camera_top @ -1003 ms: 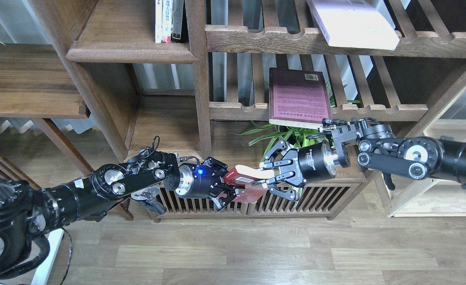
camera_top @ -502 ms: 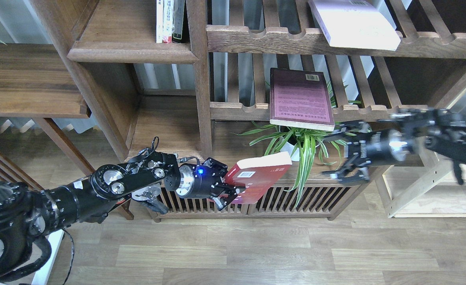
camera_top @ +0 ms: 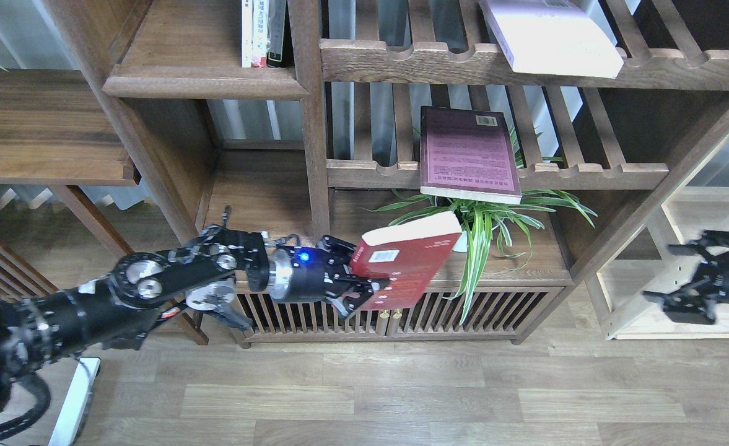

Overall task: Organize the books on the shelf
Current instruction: 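Carry the red book upward with the left gripper toward the top shelf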

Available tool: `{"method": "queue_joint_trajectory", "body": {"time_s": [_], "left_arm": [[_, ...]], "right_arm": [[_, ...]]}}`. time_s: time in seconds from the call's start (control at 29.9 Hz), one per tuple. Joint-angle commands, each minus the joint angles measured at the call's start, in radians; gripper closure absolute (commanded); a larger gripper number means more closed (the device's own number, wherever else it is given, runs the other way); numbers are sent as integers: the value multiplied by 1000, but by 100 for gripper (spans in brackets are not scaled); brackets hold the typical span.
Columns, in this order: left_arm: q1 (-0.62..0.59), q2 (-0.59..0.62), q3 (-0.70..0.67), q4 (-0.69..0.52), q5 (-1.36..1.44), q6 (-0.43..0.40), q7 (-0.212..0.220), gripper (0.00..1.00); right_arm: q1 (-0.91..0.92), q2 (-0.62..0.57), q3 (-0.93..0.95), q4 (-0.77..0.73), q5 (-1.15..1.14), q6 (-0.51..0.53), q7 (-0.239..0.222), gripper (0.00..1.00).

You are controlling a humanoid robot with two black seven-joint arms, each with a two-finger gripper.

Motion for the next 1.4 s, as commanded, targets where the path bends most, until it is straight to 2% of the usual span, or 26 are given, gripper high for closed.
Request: {"method": "queue_joint_trajectory", "body": {"time_s": [0.0, 0.1, 0.37, 0.5, 0.77, 0.9, 1.14, 1.37], "left_arm": [[9, 89, -23, -81, 0, -2, 3, 100], [18, 178, -59, -155, 0, 1, 8, 100], [29, 402, -148, -280, -37, -4, 15, 100], [28, 479, -191, -301, -84, -7, 21, 100], [22, 578, -317, -307, -192, -59, 67, 100], [17, 626, -342, -322, -230, -91, 72, 100], [17, 733, -369, -409, -333, -91, 86, 100], [0, 827, -388, -425, -406, -91, 98, 100]], "right_arm": [[-48, 0, 5, -83, 41, 0, 0, 0], [-78, -3, 5, -116, 82, 0, 0, 0], [-172, 0, -7, -152, 125, -148, 0, 0], [-210, 10, -7, -163, 125, -200, 0, 0], [-221, 26, -10, -169, 125, -210, 0, 0], [-221, 30, -10, -174, 125, -210, 0, 0], [-226, 39, -13, -172, 122, -210, 0, 0], [-224, 46, -44, -172, 122, -233, 0, 0]]}}
